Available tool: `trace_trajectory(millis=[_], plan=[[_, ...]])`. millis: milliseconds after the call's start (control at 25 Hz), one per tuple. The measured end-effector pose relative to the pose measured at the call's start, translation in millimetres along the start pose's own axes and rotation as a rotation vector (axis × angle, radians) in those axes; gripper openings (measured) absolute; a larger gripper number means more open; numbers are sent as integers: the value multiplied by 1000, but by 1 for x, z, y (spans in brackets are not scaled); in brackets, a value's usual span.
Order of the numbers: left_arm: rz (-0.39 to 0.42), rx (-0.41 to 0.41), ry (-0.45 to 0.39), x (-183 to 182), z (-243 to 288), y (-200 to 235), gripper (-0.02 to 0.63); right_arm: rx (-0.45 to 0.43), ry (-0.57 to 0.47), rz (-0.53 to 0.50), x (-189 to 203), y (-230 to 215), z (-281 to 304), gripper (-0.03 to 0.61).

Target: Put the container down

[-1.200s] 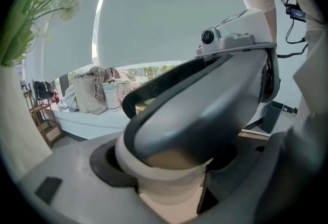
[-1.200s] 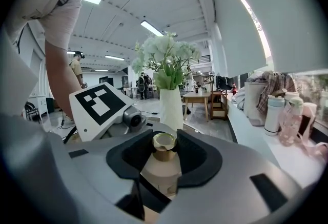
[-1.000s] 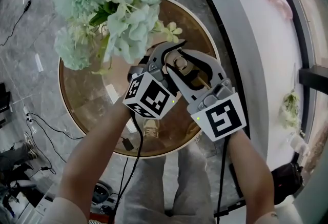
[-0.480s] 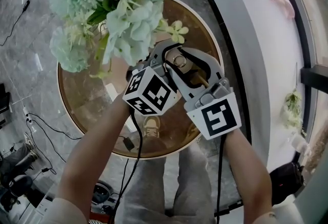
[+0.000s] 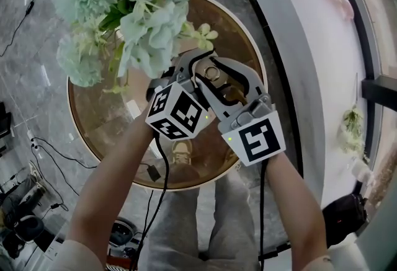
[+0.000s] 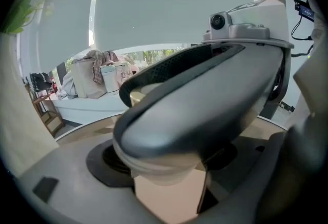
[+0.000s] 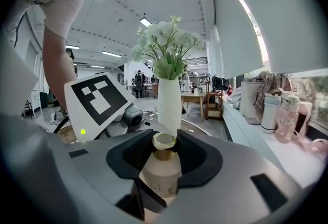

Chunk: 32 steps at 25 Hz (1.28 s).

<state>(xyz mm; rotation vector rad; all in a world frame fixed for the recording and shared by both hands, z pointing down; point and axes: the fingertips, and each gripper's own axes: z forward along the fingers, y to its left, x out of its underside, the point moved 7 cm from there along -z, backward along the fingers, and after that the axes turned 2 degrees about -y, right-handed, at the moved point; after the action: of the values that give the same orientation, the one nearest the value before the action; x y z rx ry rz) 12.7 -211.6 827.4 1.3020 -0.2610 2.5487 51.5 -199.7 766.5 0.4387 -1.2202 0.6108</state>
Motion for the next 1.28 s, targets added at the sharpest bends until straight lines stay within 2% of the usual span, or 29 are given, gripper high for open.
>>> trace_trajectory(millis=[200,360,520,640,720,840,1040,1080,1160,1280], plan=[[-27,-52,25,4,-3,-2,356,-10,9,-2,-1,-1,0,148],[-77,-53,44,8,-12,-6,356,-31,47,-11,-4,4,-3,166],[-95,-72,105,15,-26,-12,356,14,45,22,-11,0,-9,166],[-98,-124,134,15,-41,-12,356,39,41,39,-22,-3,-16,166],[-116,-149,113,7,-55,-14,356,49,19,57,-33,-3,-23,162],[-125,-153,51,-15,-79,-25,354,50,-1,55,-56,1,-35,79],[-126,-190,-40,-60,-120,-35,334,88,-45,71,-106,5,-60,48],[-135,-204,-56,-70,-130,-36,317,100,-51,78,-117,5,-66,48],[-143,-236,-85,-89,-150,-36,206,120,-53,78,-139,5,-79,42],[-132,-279,-133,-122,-186,-37,189,138,-38,48,-174,7,-99,31]])
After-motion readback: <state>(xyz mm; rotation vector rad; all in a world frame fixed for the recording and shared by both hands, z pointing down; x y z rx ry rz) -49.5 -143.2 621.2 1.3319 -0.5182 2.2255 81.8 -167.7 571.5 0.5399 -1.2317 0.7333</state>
